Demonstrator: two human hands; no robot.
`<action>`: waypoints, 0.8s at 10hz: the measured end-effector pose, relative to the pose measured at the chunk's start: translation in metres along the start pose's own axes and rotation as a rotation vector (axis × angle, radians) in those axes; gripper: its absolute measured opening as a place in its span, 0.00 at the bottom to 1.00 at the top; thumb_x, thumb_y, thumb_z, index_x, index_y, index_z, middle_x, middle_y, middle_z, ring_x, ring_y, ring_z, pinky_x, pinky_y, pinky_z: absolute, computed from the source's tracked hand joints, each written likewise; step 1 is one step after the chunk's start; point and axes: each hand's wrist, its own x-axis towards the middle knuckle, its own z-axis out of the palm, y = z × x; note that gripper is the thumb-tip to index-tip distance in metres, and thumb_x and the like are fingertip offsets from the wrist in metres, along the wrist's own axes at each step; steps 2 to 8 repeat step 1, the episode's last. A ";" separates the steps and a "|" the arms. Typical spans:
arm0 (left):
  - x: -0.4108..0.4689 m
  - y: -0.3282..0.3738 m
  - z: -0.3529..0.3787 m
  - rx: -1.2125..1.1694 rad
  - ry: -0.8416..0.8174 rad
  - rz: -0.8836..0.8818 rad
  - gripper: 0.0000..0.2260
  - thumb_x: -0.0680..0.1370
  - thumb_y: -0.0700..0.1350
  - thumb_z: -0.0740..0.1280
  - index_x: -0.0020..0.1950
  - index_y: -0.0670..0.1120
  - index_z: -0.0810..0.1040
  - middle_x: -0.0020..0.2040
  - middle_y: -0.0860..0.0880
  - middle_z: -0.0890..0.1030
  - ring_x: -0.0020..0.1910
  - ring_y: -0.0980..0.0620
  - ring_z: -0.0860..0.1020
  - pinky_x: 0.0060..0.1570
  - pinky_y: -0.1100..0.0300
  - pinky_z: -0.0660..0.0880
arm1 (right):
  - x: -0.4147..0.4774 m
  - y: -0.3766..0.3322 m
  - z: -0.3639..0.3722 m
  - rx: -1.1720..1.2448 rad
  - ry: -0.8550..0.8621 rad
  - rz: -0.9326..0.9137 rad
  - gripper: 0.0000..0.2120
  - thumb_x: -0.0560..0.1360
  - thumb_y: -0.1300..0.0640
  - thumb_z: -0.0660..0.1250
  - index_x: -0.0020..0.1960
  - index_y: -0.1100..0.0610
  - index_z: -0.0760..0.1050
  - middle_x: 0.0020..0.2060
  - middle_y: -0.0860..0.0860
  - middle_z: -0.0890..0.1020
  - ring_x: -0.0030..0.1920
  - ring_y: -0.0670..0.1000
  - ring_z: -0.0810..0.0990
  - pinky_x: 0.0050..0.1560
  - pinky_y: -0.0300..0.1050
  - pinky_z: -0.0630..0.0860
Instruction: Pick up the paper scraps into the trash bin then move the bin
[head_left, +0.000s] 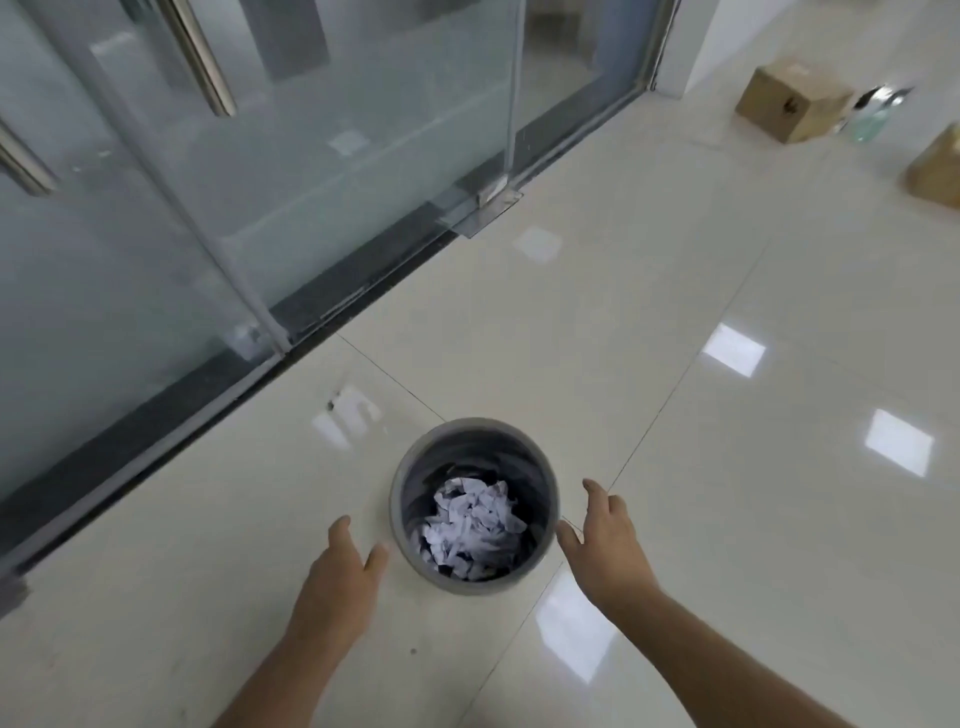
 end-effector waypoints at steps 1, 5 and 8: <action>-0.047 0.052 -0.071 -0.060 -0.017 0.008 0.27 0.81 0.53 0.62 0.76 0.43 0.61 0.58 0.35 0.83 0.56 0.34 0.82 0.57 0.43 0.78 | -0.027 -0.062 -0.071 0.031 0.043 -0.045 0.27 0.78 0.50 0.62 0.74 0.58 0.60 0.66 0.58 0.69 0.65 0.57 0.72 0.65 0.51 0.70; -0.047 0.052 -0.071 -0.060 -0.017 0.008 0.27 0.81 0.53 0.62 0.76 0.43 0.61 0.58 0.35 0.83 0.56 0.34 0.82 0.57 0.43 0.78 | -0.027 -0.062 -0.071 0.031 0.043 -0.045 0.27 0.78 0.50 0.62 0.74 0.58 0.60 0.66 0.58 0.69 0.65 0.57 0.72 0.65 0.51 0.70; -0.047 0.052 -0.071 -0.060 -0.017 0.008 0.27 0.81 0.53 0.62 0.76 0.43 0.61 0.58 0.35 0.83 0.56 0.34 0.82 0.57 0.43 0.78 | -0.027 -0.062 -0.071 0.031 0.043 -0.045 0.27 0.78 0.50 0.62 0.74 0.58 0.60 0.66 0.58 0.69 0.65 0.57 0.72 0.65 0.51 0.70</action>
